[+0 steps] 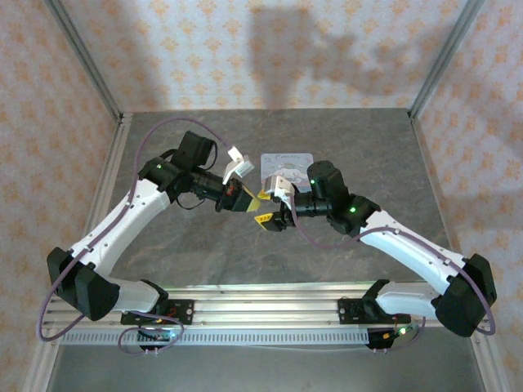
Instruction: Unlock a padlock with a key
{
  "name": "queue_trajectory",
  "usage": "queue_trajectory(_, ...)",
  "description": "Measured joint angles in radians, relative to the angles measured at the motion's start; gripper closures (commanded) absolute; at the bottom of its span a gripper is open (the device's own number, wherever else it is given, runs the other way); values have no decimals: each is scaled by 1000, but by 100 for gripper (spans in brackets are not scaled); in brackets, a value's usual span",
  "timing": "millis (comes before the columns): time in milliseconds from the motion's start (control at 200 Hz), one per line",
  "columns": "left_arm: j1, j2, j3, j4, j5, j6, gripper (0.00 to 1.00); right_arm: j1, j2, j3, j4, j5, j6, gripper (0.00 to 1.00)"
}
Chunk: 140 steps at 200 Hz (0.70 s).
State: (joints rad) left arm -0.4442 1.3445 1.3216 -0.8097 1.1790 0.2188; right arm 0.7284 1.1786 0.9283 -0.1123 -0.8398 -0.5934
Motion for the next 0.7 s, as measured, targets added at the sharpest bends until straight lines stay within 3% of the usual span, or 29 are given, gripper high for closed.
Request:
queue_trajectory(225,0,0,4,-13,0,16,100,0,0,5,-3,-12,-18,53)
queue_trajectory(440,0,0,6,-13,0,19,100,2,0,10,-28,-19,-45,80)
queue_trajectory(555,0,1,6,-13,-2,19,100,2,1,15,-50,-17,-45,100)
queue_trajectory(701,2,0,5,-5,-18,15,100,4,11,54,-124,-4,-51,100)
